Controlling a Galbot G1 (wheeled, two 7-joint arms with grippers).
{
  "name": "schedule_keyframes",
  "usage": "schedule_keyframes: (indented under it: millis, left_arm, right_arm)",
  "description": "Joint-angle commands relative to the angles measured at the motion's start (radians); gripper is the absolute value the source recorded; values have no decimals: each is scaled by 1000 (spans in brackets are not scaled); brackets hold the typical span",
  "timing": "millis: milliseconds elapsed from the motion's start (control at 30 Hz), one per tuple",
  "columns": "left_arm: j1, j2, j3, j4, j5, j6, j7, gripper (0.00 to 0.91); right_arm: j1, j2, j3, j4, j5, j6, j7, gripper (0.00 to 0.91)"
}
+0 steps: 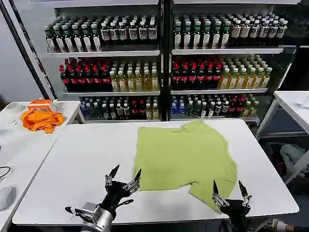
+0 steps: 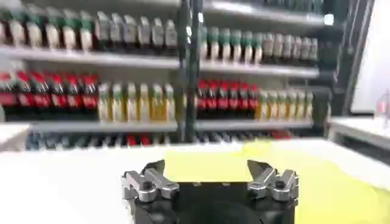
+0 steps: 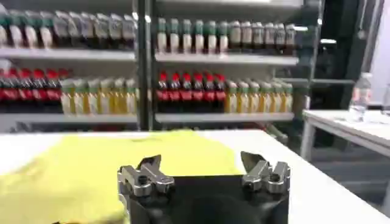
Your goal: Fold and organize the clothes.
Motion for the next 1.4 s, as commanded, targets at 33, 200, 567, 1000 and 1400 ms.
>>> schedule_keyframes:
  millis: [33, 200, 567, 1000, 1400]
  left_arm:
    - [-112, 52, 62, 64, -109, 179, -49, 907]
    - [-134, 49, 87, 88, -71, 179, -52, 907]
    - [-198, 37, 129, 190, -22, 180, -94, 907]
    - [-153, 19, 166, 214, -15, 179, -105, 252]
    - [-116, 14, 152, 196, -33, 178, -87, 20]
  right_arm:
    - [-9, -35, 38, -8, 79, -130, 16, 907]
    - [25, -34, 28, -35, 111, -156, 18, 907]
    - [131, -98, -23, -68, 160, -220, 41, 907]
    - [148, -100, -63, -102, 227, -243, 114, 907]
    - [122, -101, -75, -102, 320, -237, 148, 0]
